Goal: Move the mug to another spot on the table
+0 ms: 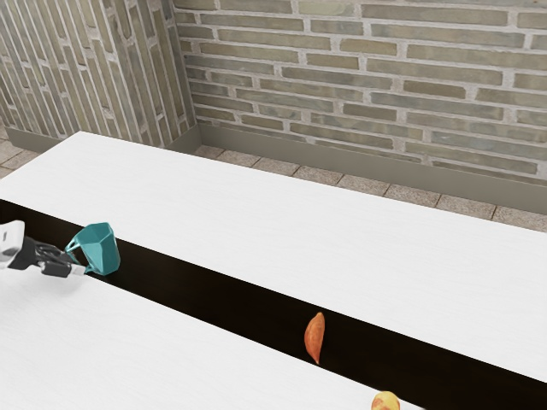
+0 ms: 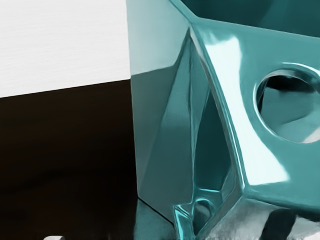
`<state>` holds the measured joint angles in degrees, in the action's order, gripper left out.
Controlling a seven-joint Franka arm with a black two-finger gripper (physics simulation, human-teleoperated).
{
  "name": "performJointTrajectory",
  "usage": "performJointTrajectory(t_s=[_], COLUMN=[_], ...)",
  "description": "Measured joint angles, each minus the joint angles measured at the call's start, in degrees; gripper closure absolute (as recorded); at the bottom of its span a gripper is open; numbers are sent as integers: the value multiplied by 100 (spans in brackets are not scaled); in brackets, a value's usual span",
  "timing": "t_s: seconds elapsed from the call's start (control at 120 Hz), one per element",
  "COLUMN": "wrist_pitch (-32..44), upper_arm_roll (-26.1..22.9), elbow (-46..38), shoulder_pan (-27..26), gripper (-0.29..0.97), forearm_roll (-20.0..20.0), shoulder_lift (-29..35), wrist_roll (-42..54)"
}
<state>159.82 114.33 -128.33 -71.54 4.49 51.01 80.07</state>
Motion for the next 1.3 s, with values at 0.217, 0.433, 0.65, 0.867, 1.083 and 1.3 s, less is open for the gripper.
performJointTrajectory(t_s=[0.217,0.433,0.65,0.867,1.083,1.3], wrist_pitch=[8,1,-5,-81,-121,-162], upper_arm_roll=[3,3,-1,-36,-114,-182], elbow=[-6,-9,0,8,15,34], shoulder_pan=[19,30,44,78,75,94], gripper=[32,42,49,52,52,60], forearm_roll=[-30,-40,-42,-44,-43,-44], shoulder_lift=[11,40,41,36,36,35], wrist_roll=[54,106,149,195,229,253])
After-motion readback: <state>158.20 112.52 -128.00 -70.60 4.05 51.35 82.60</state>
